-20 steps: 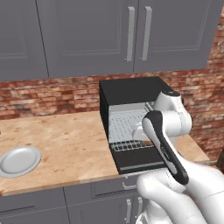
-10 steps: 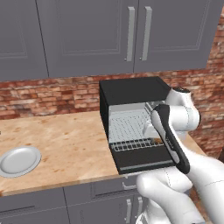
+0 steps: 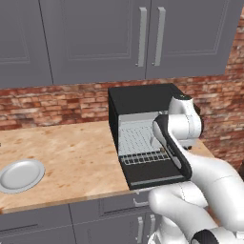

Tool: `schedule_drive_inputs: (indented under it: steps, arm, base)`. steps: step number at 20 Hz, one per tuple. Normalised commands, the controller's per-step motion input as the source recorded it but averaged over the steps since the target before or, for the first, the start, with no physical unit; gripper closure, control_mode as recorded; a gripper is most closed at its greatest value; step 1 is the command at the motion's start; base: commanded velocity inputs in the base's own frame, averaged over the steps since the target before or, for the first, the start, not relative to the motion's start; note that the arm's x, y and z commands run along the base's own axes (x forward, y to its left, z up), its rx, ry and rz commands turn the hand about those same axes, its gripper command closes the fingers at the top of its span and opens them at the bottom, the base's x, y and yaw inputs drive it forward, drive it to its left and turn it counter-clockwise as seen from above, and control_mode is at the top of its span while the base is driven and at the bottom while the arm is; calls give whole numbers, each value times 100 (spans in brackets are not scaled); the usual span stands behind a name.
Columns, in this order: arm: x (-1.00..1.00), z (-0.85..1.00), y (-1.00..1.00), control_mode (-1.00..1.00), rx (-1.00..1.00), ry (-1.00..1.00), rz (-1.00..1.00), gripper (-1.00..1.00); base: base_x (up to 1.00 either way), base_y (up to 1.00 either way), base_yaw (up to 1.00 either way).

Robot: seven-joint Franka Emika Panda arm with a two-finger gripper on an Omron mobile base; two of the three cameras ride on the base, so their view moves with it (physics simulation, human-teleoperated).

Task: Pick up the bagel from the plate, place it on the toaster oven rack, close the door, and set the timer.

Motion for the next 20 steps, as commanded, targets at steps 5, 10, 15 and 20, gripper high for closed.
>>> schedule_drive_inputs:
  steps: [5,10,15,20]
  arm:
    - [35,-11,-1,-100,0,0,7,100]
    - [26,-19,-1,-100,0,0,8,100]
    - [10,-7,-8,-100,0,0,9,100]
    - [-31,0,-19,-100,0,-1,7,100]
  base:
    - [0,0,0]
    - [0,0,0]
    - [0,0,0]
    - [0,0,0]
